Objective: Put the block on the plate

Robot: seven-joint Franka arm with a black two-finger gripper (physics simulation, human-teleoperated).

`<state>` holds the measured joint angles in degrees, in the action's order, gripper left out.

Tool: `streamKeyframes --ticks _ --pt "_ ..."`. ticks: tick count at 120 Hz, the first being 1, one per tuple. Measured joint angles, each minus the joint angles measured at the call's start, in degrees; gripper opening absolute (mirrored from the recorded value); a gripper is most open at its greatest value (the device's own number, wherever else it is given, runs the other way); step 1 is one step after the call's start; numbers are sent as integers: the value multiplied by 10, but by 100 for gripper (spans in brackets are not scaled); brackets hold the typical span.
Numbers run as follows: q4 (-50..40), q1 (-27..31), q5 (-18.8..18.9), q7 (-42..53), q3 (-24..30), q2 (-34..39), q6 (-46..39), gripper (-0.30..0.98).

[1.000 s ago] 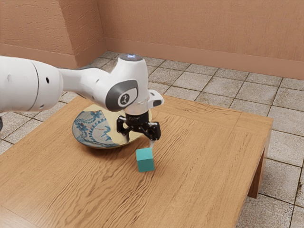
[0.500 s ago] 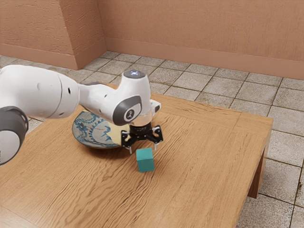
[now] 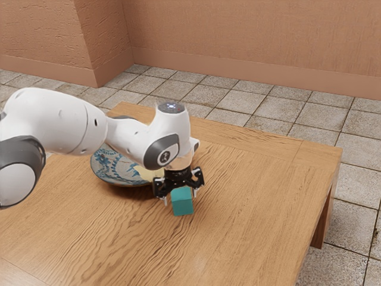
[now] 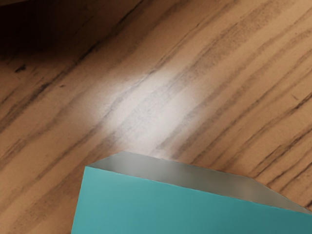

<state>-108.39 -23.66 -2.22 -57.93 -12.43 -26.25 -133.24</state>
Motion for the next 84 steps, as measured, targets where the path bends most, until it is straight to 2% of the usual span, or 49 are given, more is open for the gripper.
streamKeyframes --ticks 10,28,84 --pt "0 4 0 -11 4 -6 -5 67" --pt "0 6 0 -27 10 -8 -9 51" --pt "0 0 1 -54 20 18 -5 41"
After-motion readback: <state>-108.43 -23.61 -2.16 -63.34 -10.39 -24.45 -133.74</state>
